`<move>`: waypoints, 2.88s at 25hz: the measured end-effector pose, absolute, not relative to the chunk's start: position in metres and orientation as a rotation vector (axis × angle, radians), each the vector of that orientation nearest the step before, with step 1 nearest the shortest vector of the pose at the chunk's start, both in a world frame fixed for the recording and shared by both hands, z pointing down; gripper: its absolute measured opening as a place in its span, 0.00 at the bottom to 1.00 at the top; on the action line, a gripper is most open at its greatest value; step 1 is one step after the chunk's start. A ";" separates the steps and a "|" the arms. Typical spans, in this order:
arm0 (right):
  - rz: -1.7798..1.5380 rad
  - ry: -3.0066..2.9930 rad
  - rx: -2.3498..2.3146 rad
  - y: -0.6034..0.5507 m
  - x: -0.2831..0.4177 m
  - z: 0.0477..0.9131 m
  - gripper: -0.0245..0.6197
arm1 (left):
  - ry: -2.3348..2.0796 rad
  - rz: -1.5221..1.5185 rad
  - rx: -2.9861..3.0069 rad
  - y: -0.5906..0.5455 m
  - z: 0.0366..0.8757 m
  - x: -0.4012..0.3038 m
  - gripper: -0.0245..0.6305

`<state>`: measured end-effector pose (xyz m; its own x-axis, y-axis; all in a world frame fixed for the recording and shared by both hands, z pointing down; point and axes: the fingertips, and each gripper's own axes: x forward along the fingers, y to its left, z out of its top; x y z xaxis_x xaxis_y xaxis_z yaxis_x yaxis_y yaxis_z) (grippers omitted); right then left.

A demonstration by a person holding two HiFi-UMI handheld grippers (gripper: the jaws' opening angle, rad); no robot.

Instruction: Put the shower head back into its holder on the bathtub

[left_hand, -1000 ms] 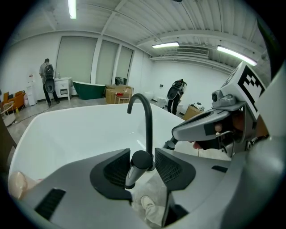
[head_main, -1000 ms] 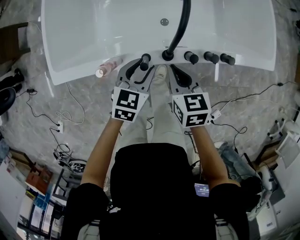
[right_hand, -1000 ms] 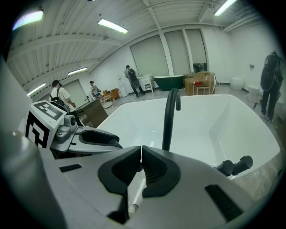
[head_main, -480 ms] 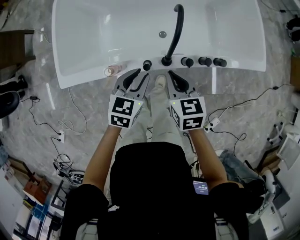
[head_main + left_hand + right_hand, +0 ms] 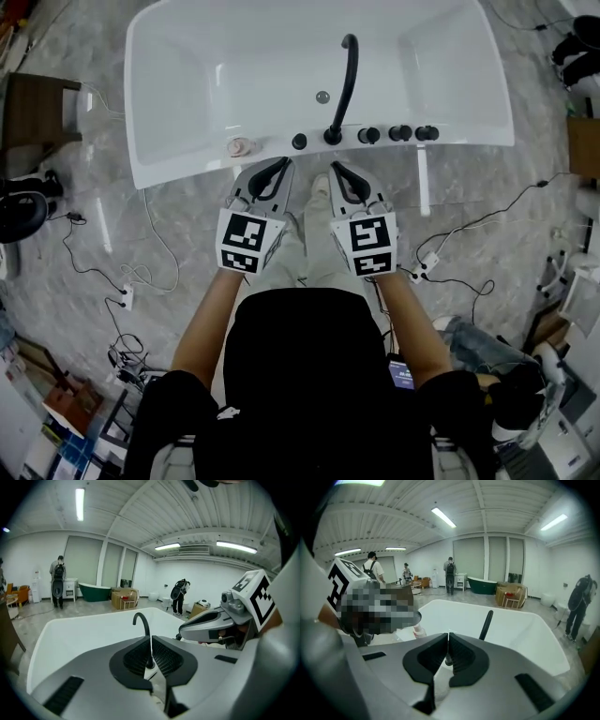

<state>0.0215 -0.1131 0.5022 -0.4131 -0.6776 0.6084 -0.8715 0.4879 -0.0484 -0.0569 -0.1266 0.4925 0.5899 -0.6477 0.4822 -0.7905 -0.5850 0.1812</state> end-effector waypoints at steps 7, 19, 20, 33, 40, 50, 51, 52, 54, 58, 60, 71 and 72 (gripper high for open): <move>0.365 -2.254 1.347 -0.095 0.012 0.443 0.08 | -1.222 0.497 2.585 -0.102 0.429 -0.074 0.07; 0.291 -2.364 1.502 -0.056 0.011 0.351 0.07 | -1.295 0.345 2.640 -0.061 0.338 -0.106 0.06; 0.277 -2.371 1.512 -0.052 0.008 0.344 0.07 | -1.293 0.333 2.652 -0.056 0.332 -0.109 0.06; 0.118 -2.415 1.614 -0.036 0.016 0.282 0.07 | -1.276 0.187 2.760 -0.032 0.270 -0.100 0.06; 0.090 -2.472 1.632 -0.039 0.036 0.246 0.07 | -1.285 0.134 2.783 -0.037 0.230 -0.081 0.06; 0.031 -2.538 1.642 -0.033 0.070 0.208 0.07 | -1.343 0.100 2.800 -0.027 0.202 -0.044 0.06; 0.029 -2.541 1.646 -0.032 0.073 0.207 0.07 | -1.347 0.097 2.799 -0.026 0.202 -0.041 0.06; 0.026 -2.545 1.649 -0.031 0.075 0.207 0.07 | -1.352 0.093 2.798 -0.025 0.202 -0.039 0.06; 0.021 -2.554 1.648 -0.030 0.078 0.205 0.07 | -1.365 0.088 2.797 -0.023 0.200 -0.036 0.06; 0.019 -2.568 1.642 -0.028 0.085 0.202 0.07 | -1.379 0.084 2.787 -0.020 0.197 -0.028 0.06; 0.021 -2.574 1.636 -0.029 0.088 0.201 0.07 | -1.384 0.077 2.783 -0.019 0.196 -0.025 0.06; 0.051 -2.609 1.588 -0.029 0.086 0.211 0.07 | -1.469 0.020 2.709 -0.016 0.196 -0.029 0.06; 0.052 -2.611 1.583 -0.029 0.086 0.212 0.07 | -1.474 0.023 2.708 -0.016 0.196 -0.030 0.06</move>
<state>0.0855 -0.0292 0.2122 -0.4597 -0.8833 0.0924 -0.8863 0.4629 0.0159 -0.0295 -0.0156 0.1964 0.5433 -0.8385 0.0410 -0.8394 -0.5417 0.0436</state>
